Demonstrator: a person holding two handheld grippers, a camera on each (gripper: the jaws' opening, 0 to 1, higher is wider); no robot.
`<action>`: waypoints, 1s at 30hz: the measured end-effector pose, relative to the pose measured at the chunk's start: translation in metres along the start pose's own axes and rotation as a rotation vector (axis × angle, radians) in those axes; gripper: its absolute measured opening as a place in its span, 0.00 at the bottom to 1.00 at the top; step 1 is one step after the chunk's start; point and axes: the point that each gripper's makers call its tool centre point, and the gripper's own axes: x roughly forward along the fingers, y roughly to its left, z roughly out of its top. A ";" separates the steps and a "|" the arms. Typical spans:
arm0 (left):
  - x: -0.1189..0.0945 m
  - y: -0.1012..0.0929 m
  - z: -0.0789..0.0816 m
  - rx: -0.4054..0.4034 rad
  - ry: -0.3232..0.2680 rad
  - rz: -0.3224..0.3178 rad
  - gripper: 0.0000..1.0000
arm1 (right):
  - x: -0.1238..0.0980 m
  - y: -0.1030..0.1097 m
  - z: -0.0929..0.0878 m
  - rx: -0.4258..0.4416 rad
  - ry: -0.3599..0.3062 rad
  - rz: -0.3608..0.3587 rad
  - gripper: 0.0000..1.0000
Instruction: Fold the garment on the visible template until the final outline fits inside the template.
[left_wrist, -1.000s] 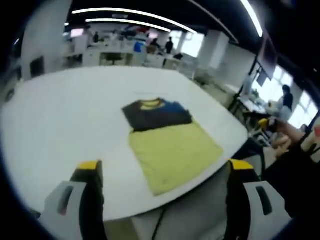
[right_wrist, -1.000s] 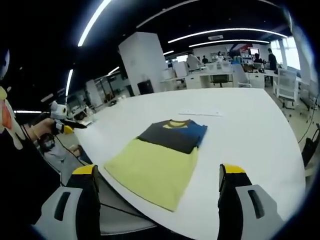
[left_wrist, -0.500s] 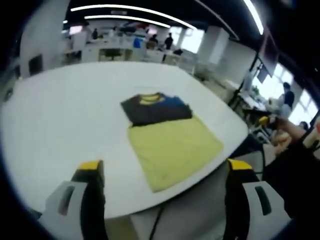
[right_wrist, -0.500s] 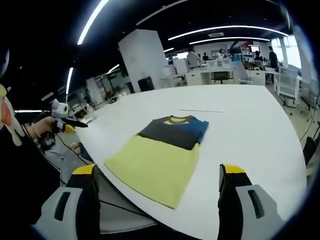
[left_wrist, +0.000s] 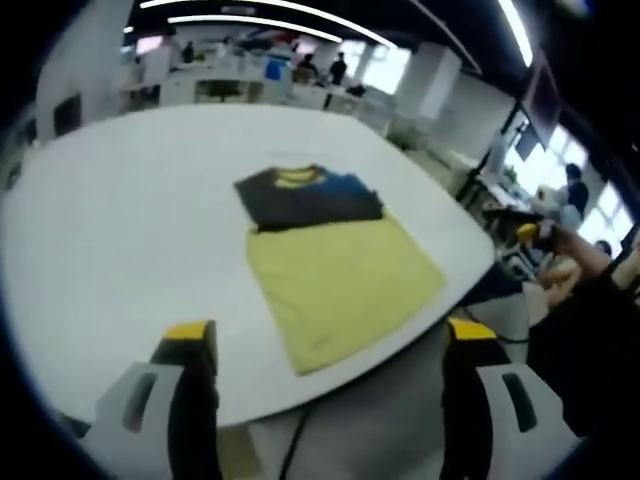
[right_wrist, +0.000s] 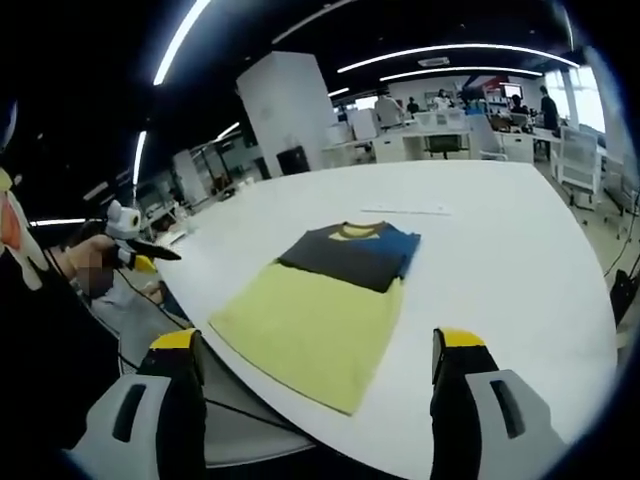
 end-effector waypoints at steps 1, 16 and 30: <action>0.002 0.000 -0.002 -0.007 0.002 -0.003 0.87 | 0.002 0.000 -0.002 0.011 0.000 0.004 0.93; 0.038 0.007 -0.034 -0.033 0.125 -0.032 0.68 | 0.033 -0.002 -0.044 0.055 0.082 0.021 0.68; 0.073 0.011 -0.057 -0.023 0.228 -0.033 0.60 | 0.054 -0.015 -0.082 0.078 0.194 0.018 0.51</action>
